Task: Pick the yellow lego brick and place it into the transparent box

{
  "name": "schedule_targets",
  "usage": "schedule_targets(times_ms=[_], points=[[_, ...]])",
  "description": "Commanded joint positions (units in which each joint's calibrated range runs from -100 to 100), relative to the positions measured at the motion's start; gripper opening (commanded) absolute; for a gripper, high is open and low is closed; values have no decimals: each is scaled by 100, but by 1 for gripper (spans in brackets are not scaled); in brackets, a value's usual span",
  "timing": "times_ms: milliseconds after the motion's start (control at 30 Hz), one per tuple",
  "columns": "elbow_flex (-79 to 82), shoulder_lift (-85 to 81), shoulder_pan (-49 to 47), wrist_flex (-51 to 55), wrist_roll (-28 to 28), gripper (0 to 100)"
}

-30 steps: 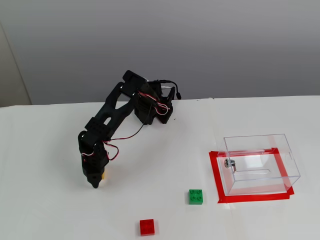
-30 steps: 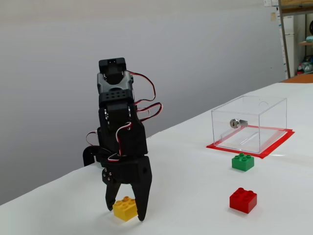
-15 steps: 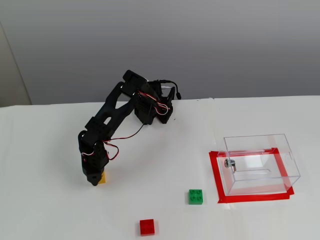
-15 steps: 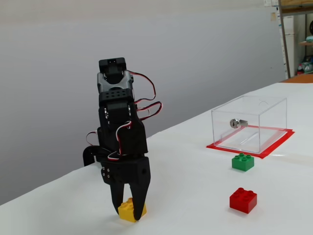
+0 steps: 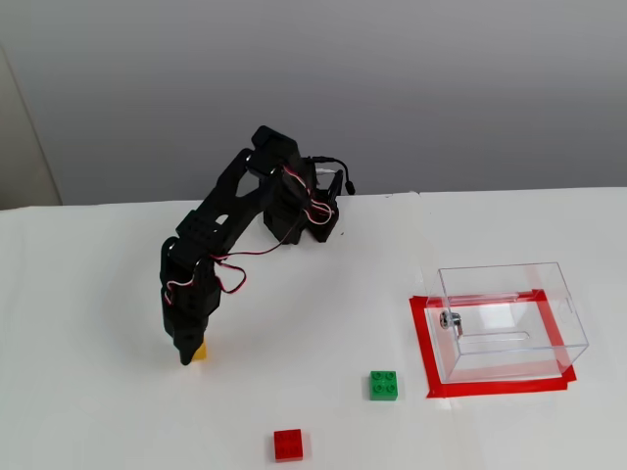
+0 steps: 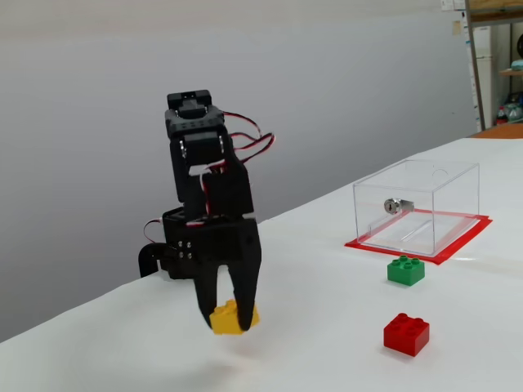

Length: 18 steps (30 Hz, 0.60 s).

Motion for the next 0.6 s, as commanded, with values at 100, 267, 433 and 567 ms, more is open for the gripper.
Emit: schedule_targets(times_ms=[100,267,433,567], points=[[-111,-1523,-793,555,38,10],[-102,-2524,-1895,764,38,10],[-65,-3415,-3292,712,33,11],[-29,-3831,-4387,729,33,10]])
